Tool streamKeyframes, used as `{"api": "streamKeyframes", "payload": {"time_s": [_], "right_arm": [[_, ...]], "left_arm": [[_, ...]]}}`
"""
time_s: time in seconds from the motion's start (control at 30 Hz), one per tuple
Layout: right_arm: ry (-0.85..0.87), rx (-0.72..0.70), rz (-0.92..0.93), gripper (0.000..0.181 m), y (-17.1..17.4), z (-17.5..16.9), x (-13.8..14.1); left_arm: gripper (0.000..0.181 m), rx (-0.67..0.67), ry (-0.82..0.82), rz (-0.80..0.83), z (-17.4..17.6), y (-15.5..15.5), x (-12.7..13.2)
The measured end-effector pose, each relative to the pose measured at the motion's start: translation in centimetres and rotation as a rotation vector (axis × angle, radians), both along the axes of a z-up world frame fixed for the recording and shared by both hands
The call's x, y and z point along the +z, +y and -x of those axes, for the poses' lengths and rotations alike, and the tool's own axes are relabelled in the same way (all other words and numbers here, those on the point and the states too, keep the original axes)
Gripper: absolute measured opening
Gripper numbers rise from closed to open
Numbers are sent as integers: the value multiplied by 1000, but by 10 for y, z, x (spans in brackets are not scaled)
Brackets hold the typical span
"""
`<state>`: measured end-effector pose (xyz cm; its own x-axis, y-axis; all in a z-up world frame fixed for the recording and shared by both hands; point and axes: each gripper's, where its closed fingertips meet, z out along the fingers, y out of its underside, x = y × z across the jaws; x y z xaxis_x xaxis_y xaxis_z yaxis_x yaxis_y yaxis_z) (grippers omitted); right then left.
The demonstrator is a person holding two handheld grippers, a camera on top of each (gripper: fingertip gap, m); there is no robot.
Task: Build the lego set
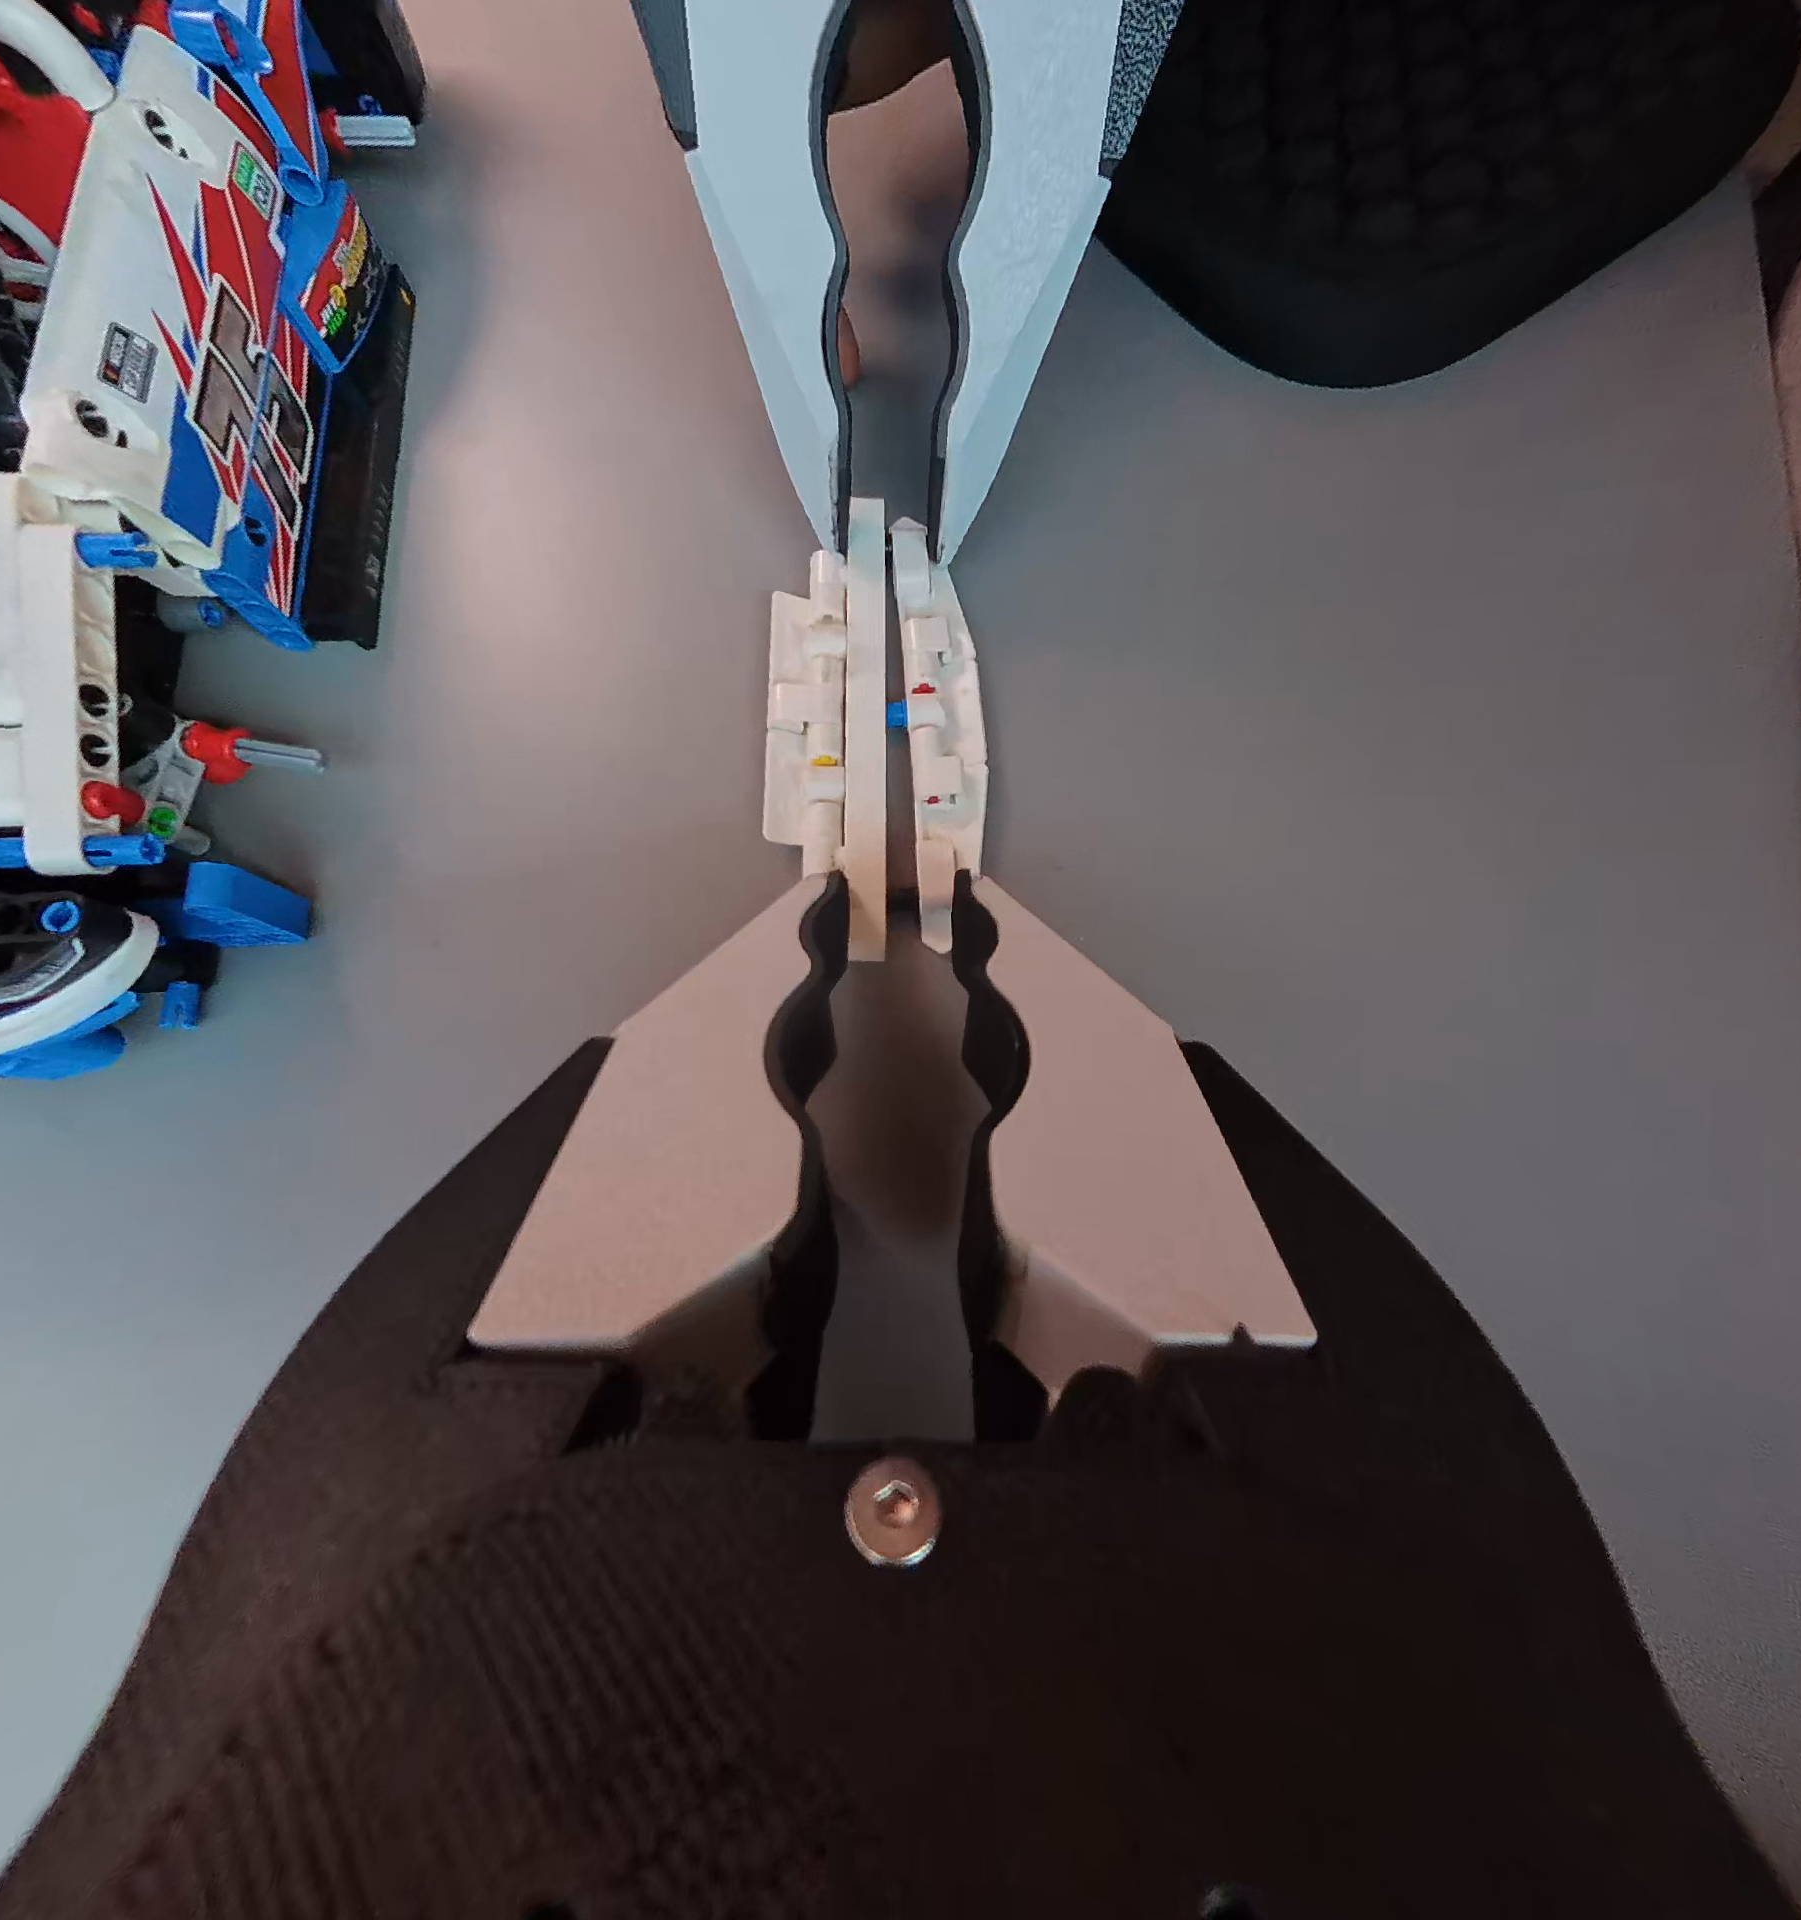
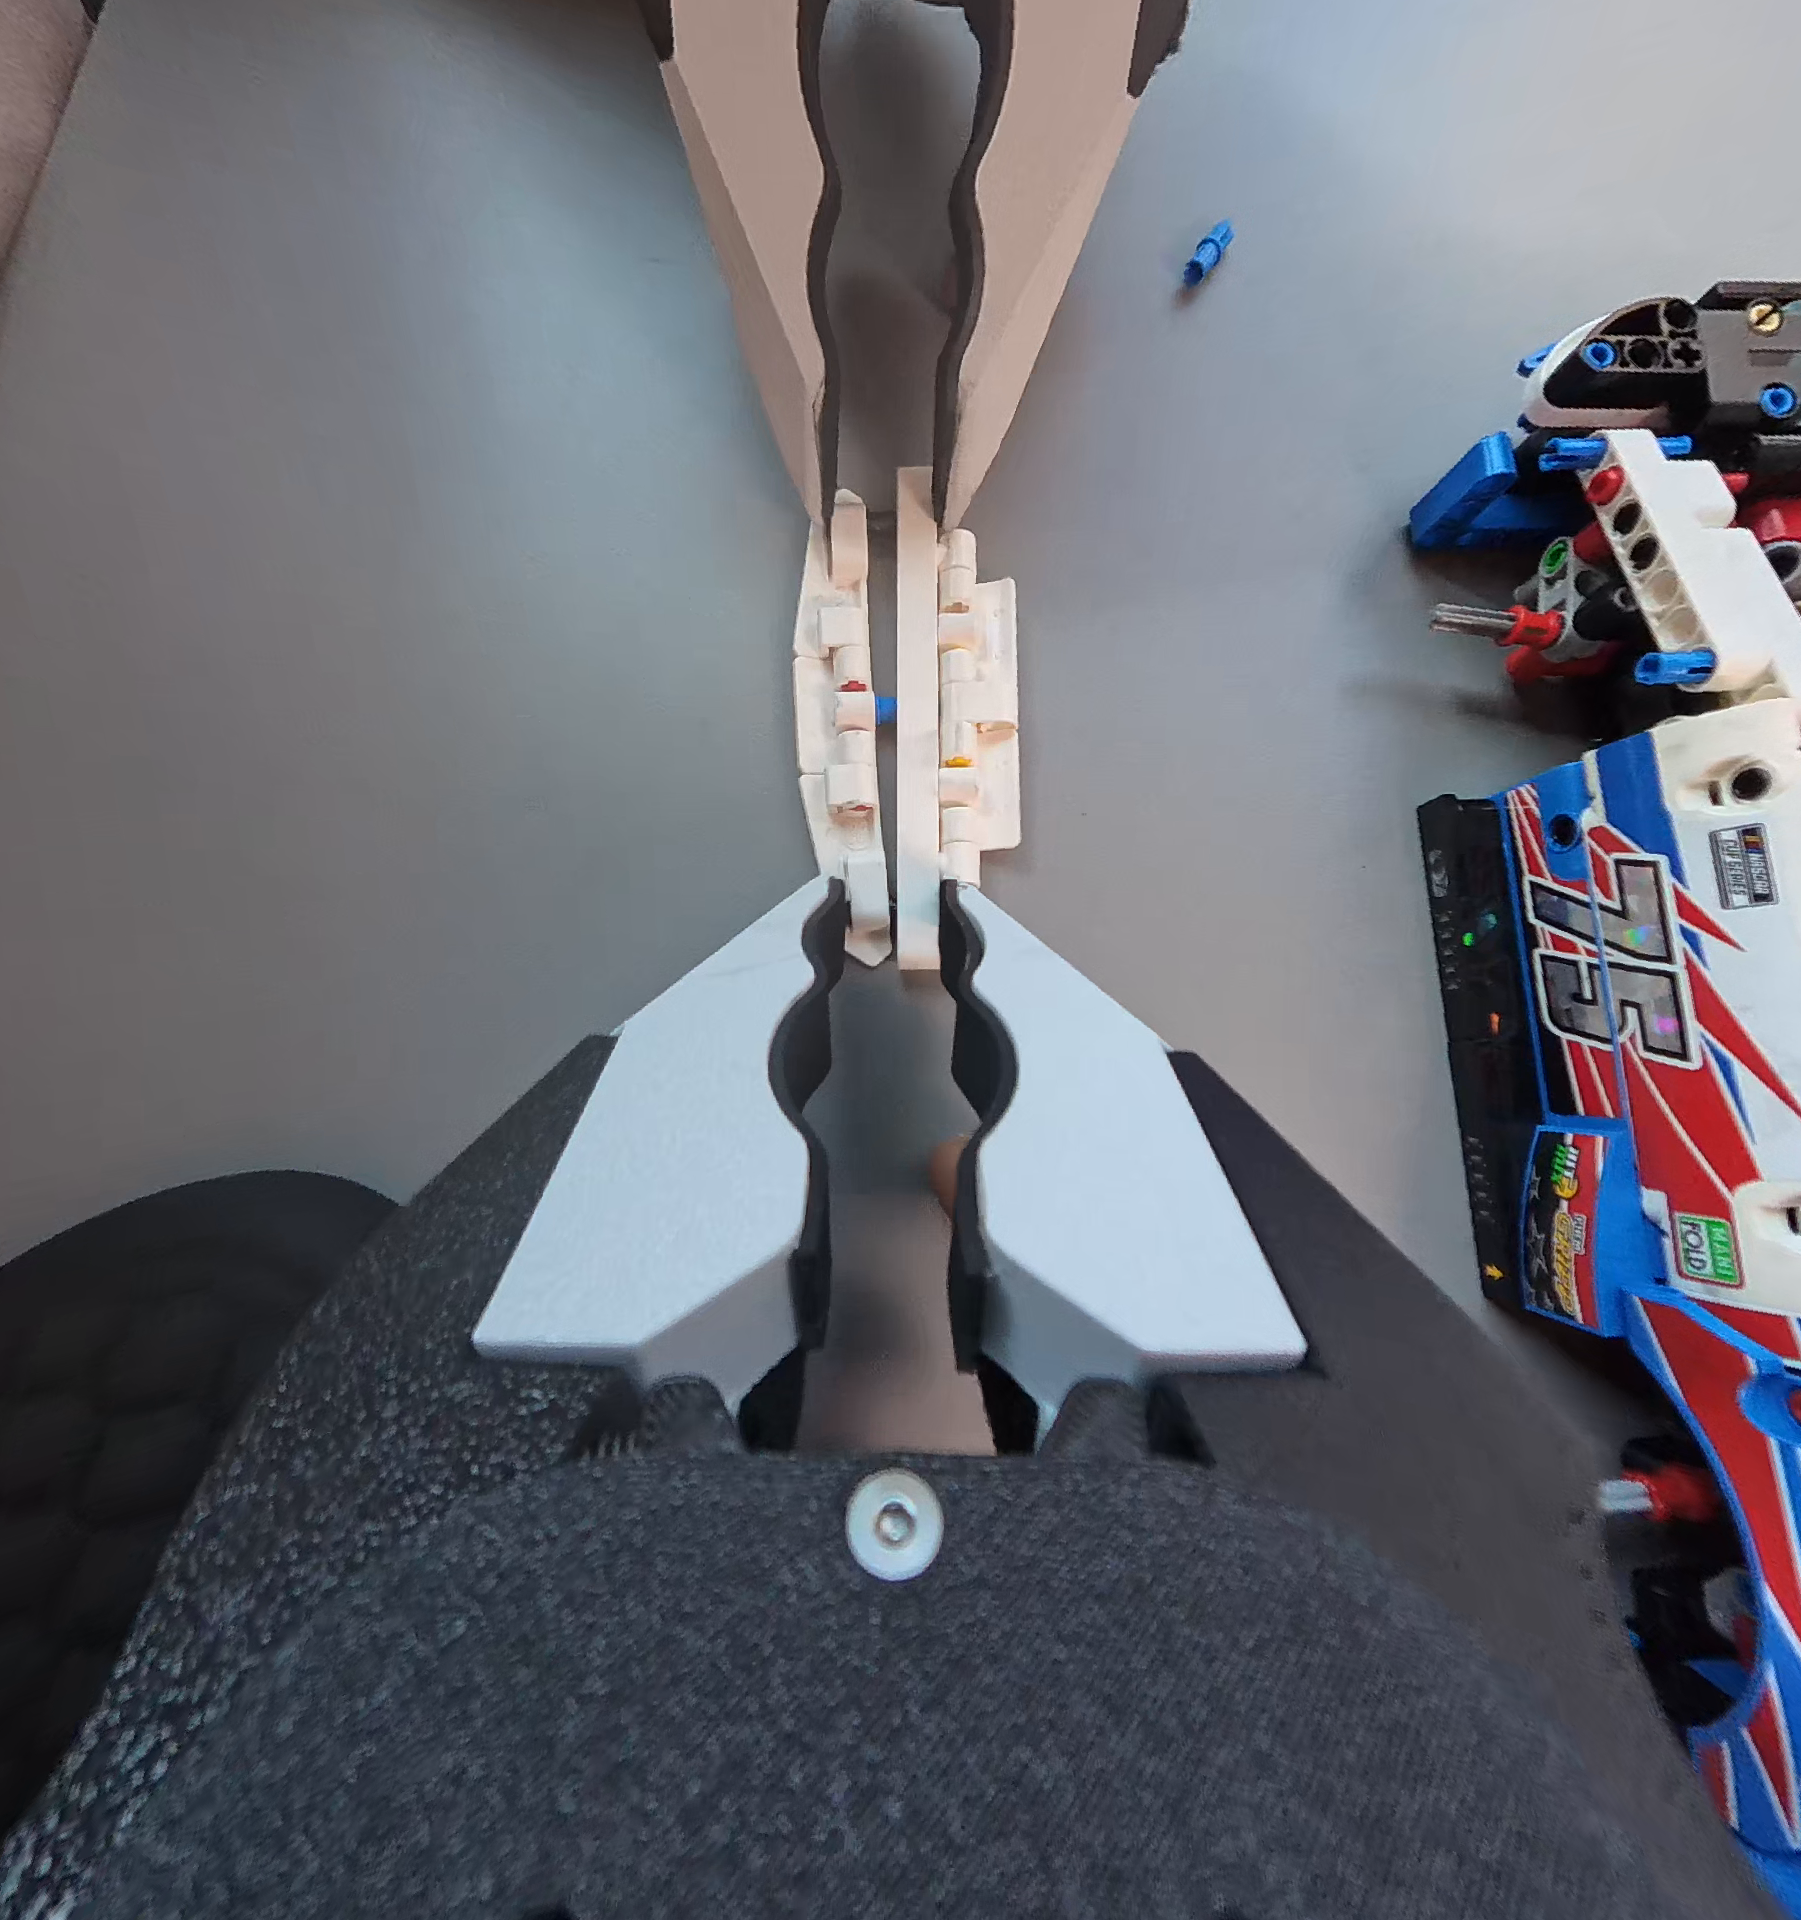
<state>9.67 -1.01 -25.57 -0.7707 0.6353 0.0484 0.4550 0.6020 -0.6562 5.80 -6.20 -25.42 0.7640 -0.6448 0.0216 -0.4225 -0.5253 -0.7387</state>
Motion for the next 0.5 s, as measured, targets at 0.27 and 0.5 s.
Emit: {"api": "streamKeyframes", "payload": {"time_s": [0.27, 0.5], "right_arm": [[-7, -11, -127, 32, 2, 8, 13], [-89, -45, -212, 37, 15, 8, 13]], "left_arm": [[20, 28, 0, -8, 3, 1, 2], [20, 21, 21, -16, 2, -2, 0]]}}
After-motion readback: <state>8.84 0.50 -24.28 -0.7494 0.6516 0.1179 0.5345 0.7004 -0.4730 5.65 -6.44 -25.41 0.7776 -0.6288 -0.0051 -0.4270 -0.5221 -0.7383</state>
